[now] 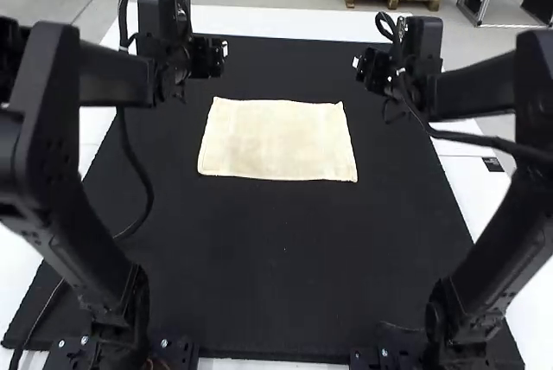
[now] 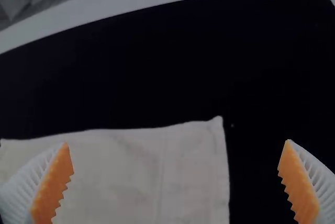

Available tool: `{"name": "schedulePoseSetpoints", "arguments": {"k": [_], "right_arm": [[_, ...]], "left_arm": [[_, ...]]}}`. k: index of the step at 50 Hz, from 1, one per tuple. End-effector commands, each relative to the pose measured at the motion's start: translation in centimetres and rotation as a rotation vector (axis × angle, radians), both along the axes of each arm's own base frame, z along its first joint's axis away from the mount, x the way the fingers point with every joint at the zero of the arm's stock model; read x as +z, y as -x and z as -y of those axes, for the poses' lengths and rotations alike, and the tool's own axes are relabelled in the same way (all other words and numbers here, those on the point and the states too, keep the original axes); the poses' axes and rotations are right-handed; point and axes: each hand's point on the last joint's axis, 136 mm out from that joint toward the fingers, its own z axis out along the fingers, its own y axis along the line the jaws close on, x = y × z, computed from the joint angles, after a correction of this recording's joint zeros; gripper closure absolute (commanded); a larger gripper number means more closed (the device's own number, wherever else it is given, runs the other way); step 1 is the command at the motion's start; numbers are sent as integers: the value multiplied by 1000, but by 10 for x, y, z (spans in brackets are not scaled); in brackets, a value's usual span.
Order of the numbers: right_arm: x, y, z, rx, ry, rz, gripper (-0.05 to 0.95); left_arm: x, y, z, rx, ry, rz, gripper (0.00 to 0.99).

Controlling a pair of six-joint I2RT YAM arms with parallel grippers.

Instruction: Fold the towel.

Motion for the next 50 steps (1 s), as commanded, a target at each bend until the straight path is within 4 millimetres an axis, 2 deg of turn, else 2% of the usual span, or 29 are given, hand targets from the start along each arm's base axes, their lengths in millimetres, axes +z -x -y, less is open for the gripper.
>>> {"name": "schedulePoseSetpoints", "arguments": {"k": [1, 8, 14, 23, 37, 50], "right_arm": [[11, -19, -7, 12, -29, 20, -5], [-3, -42, -16, 27, -41, -21, -5], [-14, -64, -22, 37, -40, -62, -5], [-24, -87, -24, 43, -64, -111, -5], [-53, -120, -27, 48, -74, -187, -5], [-78, -141, -16, 23, -115, -235, -5]], "left_arm": [[20, -15, -2, -25, 24, 33, 26], [2, -35, -4, -17, 37, -32, 26], [-10, -43, -3, -18, 49, -73, 26], [-11, -48, -5, -10, 58, -76, 26], [-13, -50, -5, -7, 57, -81, 26], [-16, -50, -4, -7, 62, -86, 26]]}}
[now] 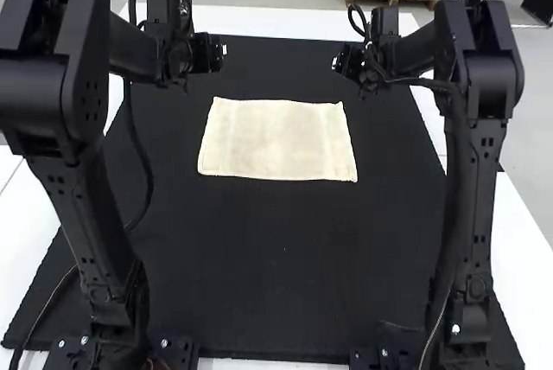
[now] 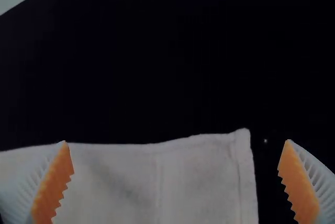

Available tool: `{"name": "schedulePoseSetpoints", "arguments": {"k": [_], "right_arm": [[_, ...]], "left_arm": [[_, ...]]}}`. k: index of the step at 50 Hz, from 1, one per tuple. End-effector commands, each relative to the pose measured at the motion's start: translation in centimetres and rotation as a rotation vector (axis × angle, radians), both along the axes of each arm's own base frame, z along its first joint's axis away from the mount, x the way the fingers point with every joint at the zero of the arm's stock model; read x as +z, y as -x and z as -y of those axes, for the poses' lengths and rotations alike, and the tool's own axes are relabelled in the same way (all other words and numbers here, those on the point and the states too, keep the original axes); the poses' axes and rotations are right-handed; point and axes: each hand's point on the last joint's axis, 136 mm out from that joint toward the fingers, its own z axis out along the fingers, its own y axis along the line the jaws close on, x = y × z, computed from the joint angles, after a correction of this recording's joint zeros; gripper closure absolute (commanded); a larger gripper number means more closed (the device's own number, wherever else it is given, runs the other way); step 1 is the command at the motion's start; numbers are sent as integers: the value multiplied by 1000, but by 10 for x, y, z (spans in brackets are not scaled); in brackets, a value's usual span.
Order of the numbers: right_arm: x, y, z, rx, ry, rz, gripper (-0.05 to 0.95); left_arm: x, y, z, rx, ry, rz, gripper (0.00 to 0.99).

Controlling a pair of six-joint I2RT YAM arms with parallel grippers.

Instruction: Fold the towel.

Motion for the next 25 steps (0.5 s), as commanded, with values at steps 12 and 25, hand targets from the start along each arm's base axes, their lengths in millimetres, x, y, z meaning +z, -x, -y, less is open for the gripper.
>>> {"name": "schedulePoseSetpoints", "arguments": {"k": [12, 25], "right_arm": [[-29, -25, 22, -46, -51, -54, -5], [-46, -25, 12, -37, -57, -93, -7]], "left_arm": [[13, -7, 2, -8, 14, 31, 26], [12, -6, 3, -9, 14, 31, 26]]}}
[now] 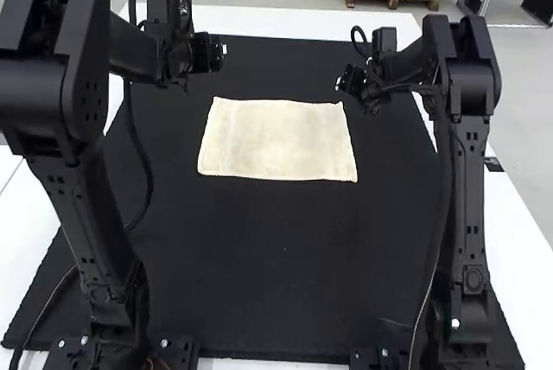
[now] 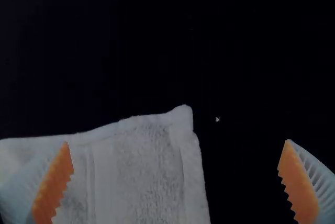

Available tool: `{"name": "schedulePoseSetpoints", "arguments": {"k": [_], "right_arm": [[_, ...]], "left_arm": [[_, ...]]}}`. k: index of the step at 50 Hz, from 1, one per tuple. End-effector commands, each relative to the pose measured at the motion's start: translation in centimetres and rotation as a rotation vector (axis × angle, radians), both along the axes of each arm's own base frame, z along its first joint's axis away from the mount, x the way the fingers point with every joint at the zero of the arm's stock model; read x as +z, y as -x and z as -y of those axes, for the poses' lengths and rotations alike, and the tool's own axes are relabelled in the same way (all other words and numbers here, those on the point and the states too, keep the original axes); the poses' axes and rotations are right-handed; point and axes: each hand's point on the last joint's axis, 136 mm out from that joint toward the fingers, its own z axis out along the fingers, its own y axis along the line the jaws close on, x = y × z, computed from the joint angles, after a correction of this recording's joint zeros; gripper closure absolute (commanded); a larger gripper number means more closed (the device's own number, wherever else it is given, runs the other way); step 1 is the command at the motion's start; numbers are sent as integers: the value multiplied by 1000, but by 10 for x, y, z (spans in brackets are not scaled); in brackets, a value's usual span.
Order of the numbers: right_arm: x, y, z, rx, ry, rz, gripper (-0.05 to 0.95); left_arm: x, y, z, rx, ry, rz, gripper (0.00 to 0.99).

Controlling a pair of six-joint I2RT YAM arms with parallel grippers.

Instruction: Fold the towel.

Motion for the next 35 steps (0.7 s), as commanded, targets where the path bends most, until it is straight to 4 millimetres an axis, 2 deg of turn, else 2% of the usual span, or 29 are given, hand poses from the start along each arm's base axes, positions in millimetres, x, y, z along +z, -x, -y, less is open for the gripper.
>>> {"name": "schedulePoseSetpoints", "arguments": {"k": [1, 10, 31, 35], "right_arm": [[18, -10, -9, 9, -27, 39, -7], [11, -9, -11, 7, -32, 23, -7], [-14, -1, -32, 36, -35, -31, -8], [-19, 0, -31, 30, -39, -41, -8]], "left_arm": [[12, -6, 2, -9, 11, 30, 26], [10, -6, 2, -10, 12, 24, 26], [7, -4, 3, -15, 12, 18, 26], [6, -4, 4, -18, 13, 17, 26]]}}
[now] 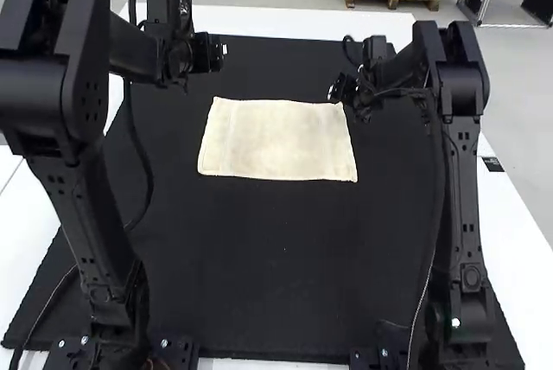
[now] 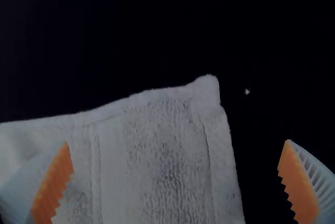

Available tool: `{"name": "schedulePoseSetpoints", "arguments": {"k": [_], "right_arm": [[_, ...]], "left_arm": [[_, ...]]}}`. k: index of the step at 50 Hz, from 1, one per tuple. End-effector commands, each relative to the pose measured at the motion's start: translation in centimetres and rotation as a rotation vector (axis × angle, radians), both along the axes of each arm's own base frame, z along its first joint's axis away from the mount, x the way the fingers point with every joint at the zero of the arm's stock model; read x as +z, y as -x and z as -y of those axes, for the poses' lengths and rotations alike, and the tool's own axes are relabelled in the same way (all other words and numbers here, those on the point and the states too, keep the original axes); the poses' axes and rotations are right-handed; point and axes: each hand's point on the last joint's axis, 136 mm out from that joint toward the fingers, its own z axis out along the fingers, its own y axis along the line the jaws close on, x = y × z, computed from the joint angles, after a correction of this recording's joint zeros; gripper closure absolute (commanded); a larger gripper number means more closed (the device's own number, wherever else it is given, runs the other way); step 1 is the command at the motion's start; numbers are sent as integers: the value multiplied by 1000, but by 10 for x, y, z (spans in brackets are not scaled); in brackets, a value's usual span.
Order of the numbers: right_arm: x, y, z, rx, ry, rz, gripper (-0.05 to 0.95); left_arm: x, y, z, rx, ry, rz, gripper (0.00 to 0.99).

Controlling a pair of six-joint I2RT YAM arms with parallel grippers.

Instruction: Fold the towel.

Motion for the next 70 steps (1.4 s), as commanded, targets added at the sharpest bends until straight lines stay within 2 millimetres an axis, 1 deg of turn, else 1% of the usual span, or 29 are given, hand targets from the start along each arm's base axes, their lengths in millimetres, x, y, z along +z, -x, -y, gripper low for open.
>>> {"name": "schedulePoseSetpoints", "arguments": {"k": [1, 5, 14, 18, 21, 23, 26, 28, 29, 30, 33, 36, 40, 43, 47, 48, 49, 52, 53, 54, 59, 70], "right_arm": [[8, -6, -7, 6, -19, 18, -8], [5, -6, -6, 3, -19, 14, -8], [5, -8, -4, -8, -27, 12, -3], [2, -9, -3, -20, -37, -2, 28], [-5, -7, -3, -20, -43, -26, 61], [-10, -6, -3, -25, -44, -46, 95], [-20, -2, -3, -20, -44, -88, 192], [-23, -1, -2, -20, -42, -104, 270], [-24, -2, 0, -23, -41, -107, 323], [-26, -2, 1, -26, -43, -111, 398], [-28, -2, 5, -33, -42, -117, 500], [-32, -2, 6, -42, -47, -127, 554], [-41, 2, 8, -43, -40, -155, 584], [-47, 4, 7, -41, -39, -170, 584], [-50, 5, 6, -48, -48, -179, 574], [-50, 5, 6, -47, -49, -181, 551], [-50, 5, 4, -44, -49, -181, 505], [-50, 6, 2, -41, -48, -185, 321], [-51, 7, 1, -40, -47, -188, 270], [-51, 7, 0, -38, -47, -188, 244], [-49, 7, -4, -31, -45, -195, 189], [-49, 8, -11, -20, -44, -196, 189]], "left_arm": [[6, -4, 3, -14, 11, 17, 26], [4, -4, 3, -13, 11, 14, 26], [5, -4, 4, -16, 12, 16, 26], [5, -4, 4, -16, 12, 17, 26], [5, -4, 4, -15, 13, 17, 26], [5, -4, 4, -15, 13, 15, 26], [5, -4, 4, -15, 13, 15, 26], [5, -4, 4, -15, 13, 15, 26], [5, -4, 3, -12, 13, 15, 26], [4, -4, 3, -14, 13, 14, 26], [4, -4, 4, -16, 12, 13, 26], [4, -3, 4, -19, 13, 13, 26], [3, -3, 5, -23, 15, 11, 26], [2, -3, 5, -22, 16, 9, 26], [1, -3, 5, -23, 15, 7, 26], [1, -3, 5, -23, 15, 7, 26], [2, -3, 5, -23, 15, 10, 26], [1, -3, 5, -24, 15, 8, 26], [1, -3, 5, -24, 15, 7, 26], [1, -3, 5, -26, 16, 8, 26], [0, -4, 5, -25, 17, 5, 26], [0, -4, 6, -27, 18, 6, 26]]}}
